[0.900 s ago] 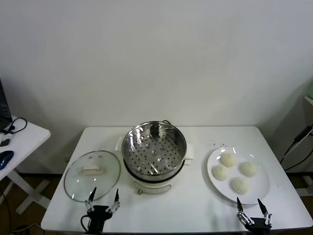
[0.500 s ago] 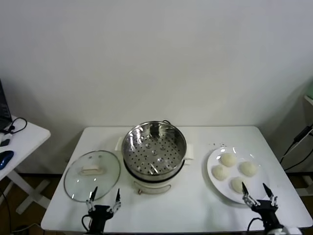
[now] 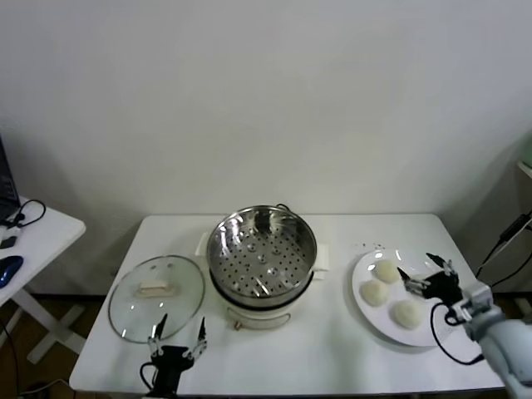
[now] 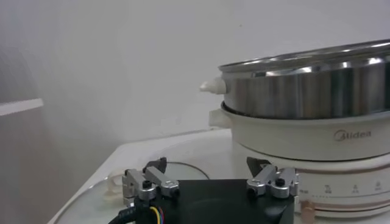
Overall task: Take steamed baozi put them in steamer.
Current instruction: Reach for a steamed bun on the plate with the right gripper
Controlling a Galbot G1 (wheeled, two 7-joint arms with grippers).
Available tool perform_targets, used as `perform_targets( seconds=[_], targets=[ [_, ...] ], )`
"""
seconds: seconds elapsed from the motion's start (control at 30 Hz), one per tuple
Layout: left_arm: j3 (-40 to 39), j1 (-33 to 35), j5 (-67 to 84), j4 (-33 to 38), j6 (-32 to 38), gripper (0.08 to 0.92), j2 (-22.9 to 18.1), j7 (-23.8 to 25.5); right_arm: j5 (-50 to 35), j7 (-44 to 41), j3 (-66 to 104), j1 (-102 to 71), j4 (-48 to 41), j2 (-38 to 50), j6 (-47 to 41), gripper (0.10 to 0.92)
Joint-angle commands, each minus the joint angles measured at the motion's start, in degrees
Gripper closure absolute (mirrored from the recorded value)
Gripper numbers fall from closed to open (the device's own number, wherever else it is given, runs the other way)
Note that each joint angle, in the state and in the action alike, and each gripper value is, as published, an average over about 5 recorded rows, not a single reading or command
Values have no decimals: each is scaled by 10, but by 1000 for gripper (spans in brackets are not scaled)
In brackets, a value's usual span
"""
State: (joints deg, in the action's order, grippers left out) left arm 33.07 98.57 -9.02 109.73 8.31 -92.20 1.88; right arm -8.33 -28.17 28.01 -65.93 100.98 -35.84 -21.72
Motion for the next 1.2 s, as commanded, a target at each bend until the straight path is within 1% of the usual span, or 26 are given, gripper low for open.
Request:
perform_targets(
  seconds=[0.03, 0.1, 0.17, 0.3, 0.4, 0.5, 0.6, 0.77, 1.2],
  targets=[
    [1, 0, -1, -1, 1, 177, 7, 0, 154, -212, -175, 214, -98, 151, 34, 203],
    [3, -1, -2, -2, 2, 177, 7, 0, 182, -263, -277, 317, -139, 172, 86, 203],
    [4, -2, -4, -5, 2, 177, 7, 1, 193, -310, -411, 447, -183, 181, 126, 203],
    [6, -2, -7, -9, 3, 177, 8, 1, 167, -382, -673, 701, -260, 163, 195, 203],
    [7, -2, -9, -11, 3, 177, 8, 1, 140, -423, -826, 827, -298, 139, 222, 203],
    [8, -3, -10, -14, 4, 177, 7, 1, 137, -448, -905, 885, -326, 115, 237, 203],
    [8, -6, -12, -18, 6, 177, 6, 1, 125, -453, -923, 891, -360, 84, 247, 203],
    [11, -7, -16, -22, 7, 177, 4, 1, 110, -452, -878, 840, -416, 32, 247, 203],
    [25, -9, -30, -37, 10, 177, 1, 1, 166, -425, -696, 684, -535, -99, 275, 203]
  ],
)
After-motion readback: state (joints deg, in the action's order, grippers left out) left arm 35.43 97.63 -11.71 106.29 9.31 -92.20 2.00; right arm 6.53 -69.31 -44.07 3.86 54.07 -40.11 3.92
